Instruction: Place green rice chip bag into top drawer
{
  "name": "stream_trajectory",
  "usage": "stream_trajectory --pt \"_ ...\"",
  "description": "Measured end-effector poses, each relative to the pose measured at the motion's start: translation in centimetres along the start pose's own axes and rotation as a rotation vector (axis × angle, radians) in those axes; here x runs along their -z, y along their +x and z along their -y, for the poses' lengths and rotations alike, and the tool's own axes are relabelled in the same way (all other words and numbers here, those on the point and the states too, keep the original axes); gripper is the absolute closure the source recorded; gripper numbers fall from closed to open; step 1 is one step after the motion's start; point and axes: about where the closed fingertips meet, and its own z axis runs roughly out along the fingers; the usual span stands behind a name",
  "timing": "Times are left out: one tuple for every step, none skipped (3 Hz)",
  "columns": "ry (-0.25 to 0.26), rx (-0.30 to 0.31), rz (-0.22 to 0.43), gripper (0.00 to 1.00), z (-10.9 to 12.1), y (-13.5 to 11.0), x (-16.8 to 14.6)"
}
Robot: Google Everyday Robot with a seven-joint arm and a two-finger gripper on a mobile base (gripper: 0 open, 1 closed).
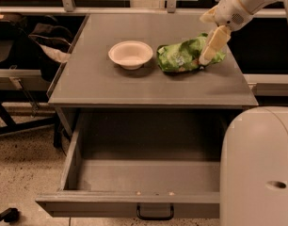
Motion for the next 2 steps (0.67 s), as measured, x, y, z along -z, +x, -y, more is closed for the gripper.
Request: stream_trajectory --pt "-0.014 -0.009 0.037 0.00 0.2 0.4 -1.0" --pt "-0.060 -0.012 0.122 0.00 -0.2 1.0 -2.5"
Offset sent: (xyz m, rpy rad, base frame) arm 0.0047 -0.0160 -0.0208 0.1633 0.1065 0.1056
